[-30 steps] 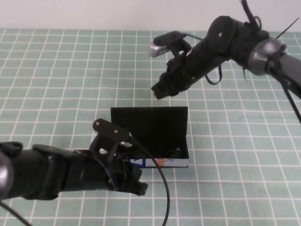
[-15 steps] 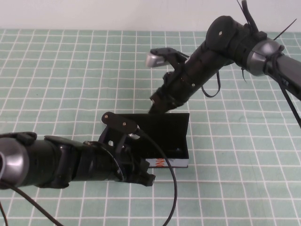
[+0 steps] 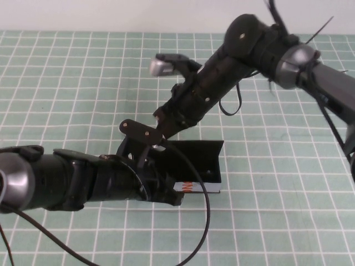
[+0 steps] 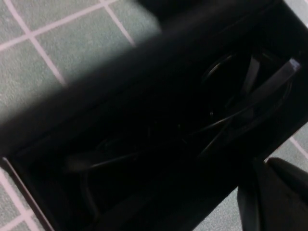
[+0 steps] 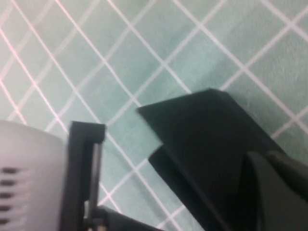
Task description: Return glasses to glasses case
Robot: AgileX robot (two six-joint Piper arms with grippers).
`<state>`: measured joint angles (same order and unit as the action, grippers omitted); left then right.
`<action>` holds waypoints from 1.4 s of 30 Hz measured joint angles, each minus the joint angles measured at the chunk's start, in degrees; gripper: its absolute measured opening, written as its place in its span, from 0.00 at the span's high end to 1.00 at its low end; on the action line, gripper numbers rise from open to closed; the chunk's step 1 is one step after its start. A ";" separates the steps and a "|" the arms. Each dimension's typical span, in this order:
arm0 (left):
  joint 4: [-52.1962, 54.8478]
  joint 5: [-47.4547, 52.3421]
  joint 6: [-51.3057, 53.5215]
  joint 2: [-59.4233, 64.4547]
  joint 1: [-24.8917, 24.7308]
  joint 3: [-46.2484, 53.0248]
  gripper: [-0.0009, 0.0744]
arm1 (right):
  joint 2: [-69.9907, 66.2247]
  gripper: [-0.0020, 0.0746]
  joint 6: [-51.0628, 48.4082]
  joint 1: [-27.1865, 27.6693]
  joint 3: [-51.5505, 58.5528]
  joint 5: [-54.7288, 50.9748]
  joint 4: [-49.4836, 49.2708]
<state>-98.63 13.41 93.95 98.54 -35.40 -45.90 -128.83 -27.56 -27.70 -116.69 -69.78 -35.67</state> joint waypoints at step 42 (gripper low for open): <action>22.63 7.01 -3.80 -27.25 0.00 1.17 0.99 | 21.67 0.99 0.20 -1.04 7.92 8.44 20.47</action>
<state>-75.99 20.43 90.15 71.29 -35.40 -44.74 -107.15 -27.36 -28.74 -108.76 -61.35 -15.20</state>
